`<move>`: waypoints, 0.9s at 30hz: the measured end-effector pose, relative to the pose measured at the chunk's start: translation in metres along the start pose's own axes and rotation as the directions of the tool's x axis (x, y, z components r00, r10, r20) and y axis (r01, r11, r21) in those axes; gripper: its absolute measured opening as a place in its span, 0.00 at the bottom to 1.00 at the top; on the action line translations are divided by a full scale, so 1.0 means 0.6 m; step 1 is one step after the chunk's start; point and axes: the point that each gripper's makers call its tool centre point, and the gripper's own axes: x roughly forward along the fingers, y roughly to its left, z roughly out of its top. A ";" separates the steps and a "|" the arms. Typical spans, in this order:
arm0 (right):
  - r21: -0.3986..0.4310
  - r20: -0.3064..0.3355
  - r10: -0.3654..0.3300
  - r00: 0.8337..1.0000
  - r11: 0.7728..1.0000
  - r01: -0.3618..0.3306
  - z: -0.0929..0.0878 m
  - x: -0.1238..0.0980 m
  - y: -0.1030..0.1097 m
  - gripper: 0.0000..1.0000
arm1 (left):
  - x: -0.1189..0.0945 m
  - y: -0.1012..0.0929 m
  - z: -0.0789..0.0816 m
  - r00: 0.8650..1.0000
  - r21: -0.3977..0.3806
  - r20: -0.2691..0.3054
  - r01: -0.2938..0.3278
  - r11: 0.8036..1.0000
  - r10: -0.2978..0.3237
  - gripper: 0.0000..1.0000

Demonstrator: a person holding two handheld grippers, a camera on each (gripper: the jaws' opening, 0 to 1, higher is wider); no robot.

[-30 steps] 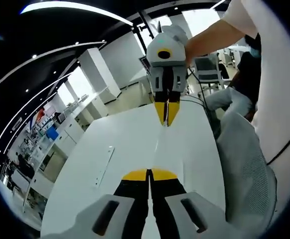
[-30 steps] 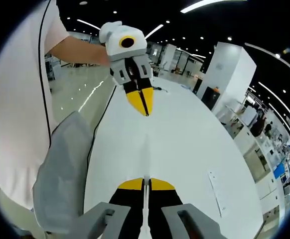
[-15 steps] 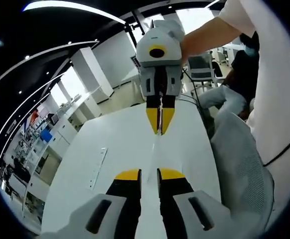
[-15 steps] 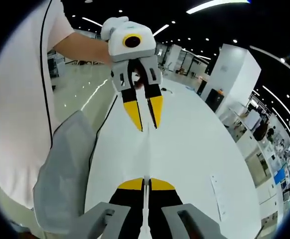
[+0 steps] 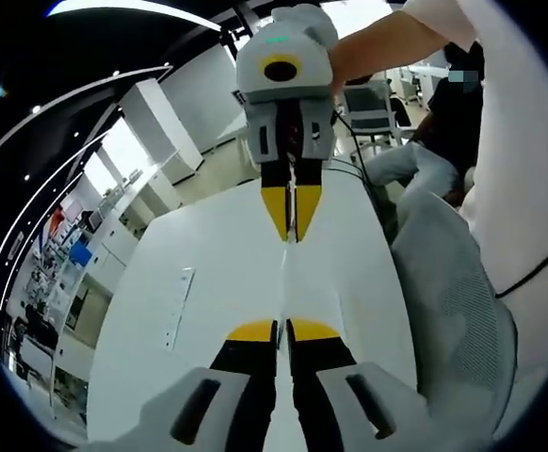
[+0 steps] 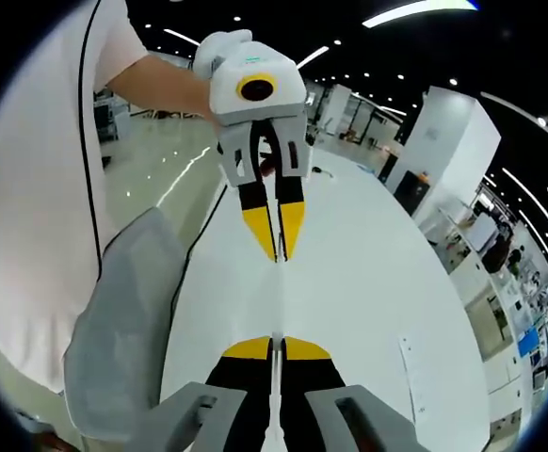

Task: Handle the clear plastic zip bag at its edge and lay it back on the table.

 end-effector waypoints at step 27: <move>-0.012 -0.027 0.031 0.999 0.999 -0.032 -0.003 0.009 0.008 0.00 | 0.004 -0.023 -0.012 0.990 -0.009 -0.117 0.078 0.997 -0.079 0.00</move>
